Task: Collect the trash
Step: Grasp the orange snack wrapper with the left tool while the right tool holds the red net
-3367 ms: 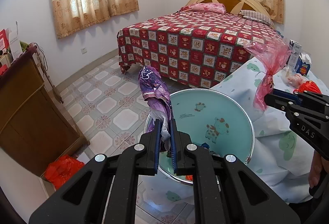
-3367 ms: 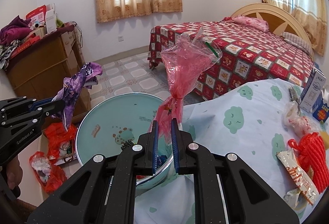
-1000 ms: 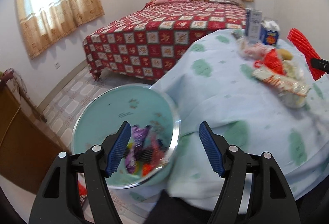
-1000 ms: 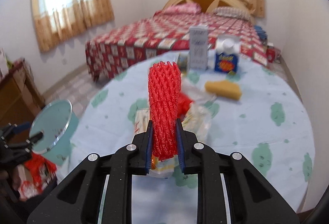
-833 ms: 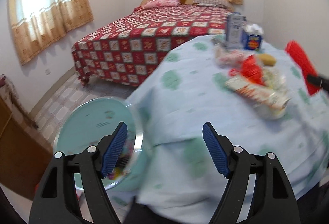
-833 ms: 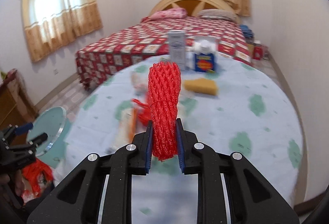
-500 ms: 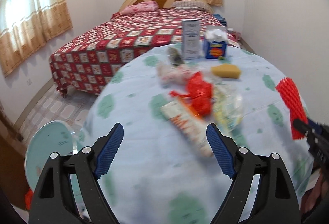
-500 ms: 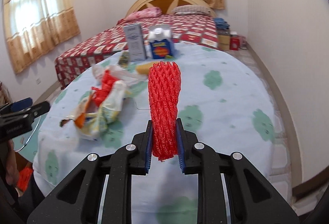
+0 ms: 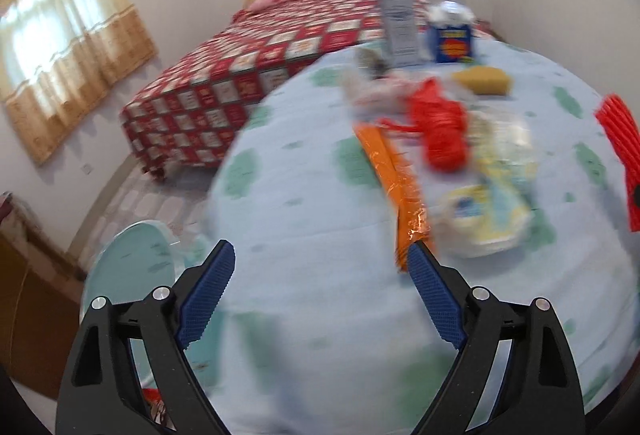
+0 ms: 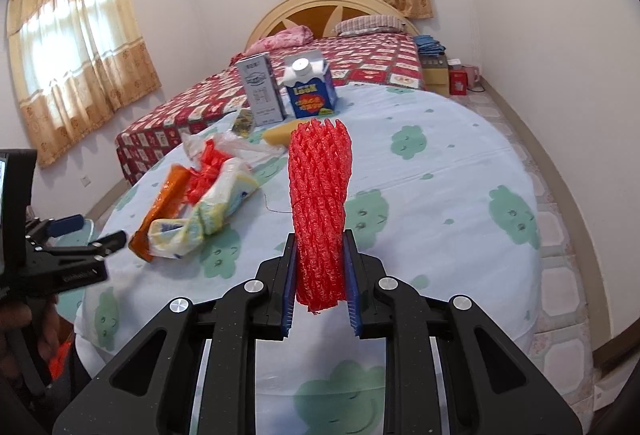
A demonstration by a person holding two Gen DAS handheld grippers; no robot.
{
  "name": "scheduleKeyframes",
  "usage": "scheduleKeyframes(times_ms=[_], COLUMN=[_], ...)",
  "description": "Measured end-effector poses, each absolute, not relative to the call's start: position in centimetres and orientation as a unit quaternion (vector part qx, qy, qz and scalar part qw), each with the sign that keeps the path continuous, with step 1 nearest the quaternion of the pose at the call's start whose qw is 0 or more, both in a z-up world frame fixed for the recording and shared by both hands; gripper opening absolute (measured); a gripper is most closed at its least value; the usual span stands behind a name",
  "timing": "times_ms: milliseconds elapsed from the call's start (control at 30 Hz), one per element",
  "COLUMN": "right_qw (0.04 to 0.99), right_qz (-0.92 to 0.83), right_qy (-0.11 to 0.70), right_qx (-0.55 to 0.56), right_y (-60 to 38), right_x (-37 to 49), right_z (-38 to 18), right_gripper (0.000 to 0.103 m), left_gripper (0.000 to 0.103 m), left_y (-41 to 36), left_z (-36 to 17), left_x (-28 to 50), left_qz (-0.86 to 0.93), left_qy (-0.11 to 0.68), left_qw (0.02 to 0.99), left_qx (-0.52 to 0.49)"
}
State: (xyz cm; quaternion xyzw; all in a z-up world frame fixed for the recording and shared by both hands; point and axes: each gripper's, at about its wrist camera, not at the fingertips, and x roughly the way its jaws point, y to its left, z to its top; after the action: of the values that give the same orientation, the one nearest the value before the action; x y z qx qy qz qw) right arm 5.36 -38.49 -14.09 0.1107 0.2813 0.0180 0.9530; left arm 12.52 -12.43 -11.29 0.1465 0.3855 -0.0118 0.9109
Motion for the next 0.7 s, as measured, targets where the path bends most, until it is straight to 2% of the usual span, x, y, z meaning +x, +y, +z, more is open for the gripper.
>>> scheduleKeyframes(times_ms=[167, 467, 500, 567, 600, 667, 700], right_qw=[0.955, 0.956, 0.956, 0.956, 0.956, 0.957, 0.957], right_qz=[0.023, 0.008, 0.008, 0.009, 0.011, 0.015, 0.018], right_qy=[0.280, 0.278, 0.277, 0.277, 0.277, 0.276, 0.275], right_qx=[0.099, 0.092, 0.092, 0.092, 0.093, 0.092, 0.091], right_y=[-37.3, -37.6, -37.6, -37.6, -37.6, -37.4, -37.2], right_x=[5.4, 5.3, 5.3, 5.3, 5.3, 5.3, 5.2], right_z=[-14.1, -14.3, -14.3, -14.3, -14.3, -14.3, -14.3], right_gripper=[0.022, 0.022, 0.022, 0.023, 0.023, 0.023, 0.023], left_gripper=[0.087, 0.085, 0.081, 0.060, 0.053, 0.018, 0.015], left_y=[-10.3, -15.1, -15.1, -14.8, -14.5, -13.8, -13.6], left_z=[-10.4, -11.6, -12.1, -13.4, -13.8, -14.5, -14.5], left_x=[12.0, 13.4, 13.8, 14.6, 14.9, 15.2, 15.2], left_qz=[0.002, -0.030, -0.030, -0.028, -0.030, -0.045, -0.048], left_qy=[0.382, 0.380, 0.387, 0.405, 0.414, 0.435, 0.437], left_qw=[0.915, 0.915, 0.912, 0.904, 0.900, 0.892, 0.891], left_qx=[0.128, 0.130, 0.129, 0.132, 0.130, 0.117, 0.116])
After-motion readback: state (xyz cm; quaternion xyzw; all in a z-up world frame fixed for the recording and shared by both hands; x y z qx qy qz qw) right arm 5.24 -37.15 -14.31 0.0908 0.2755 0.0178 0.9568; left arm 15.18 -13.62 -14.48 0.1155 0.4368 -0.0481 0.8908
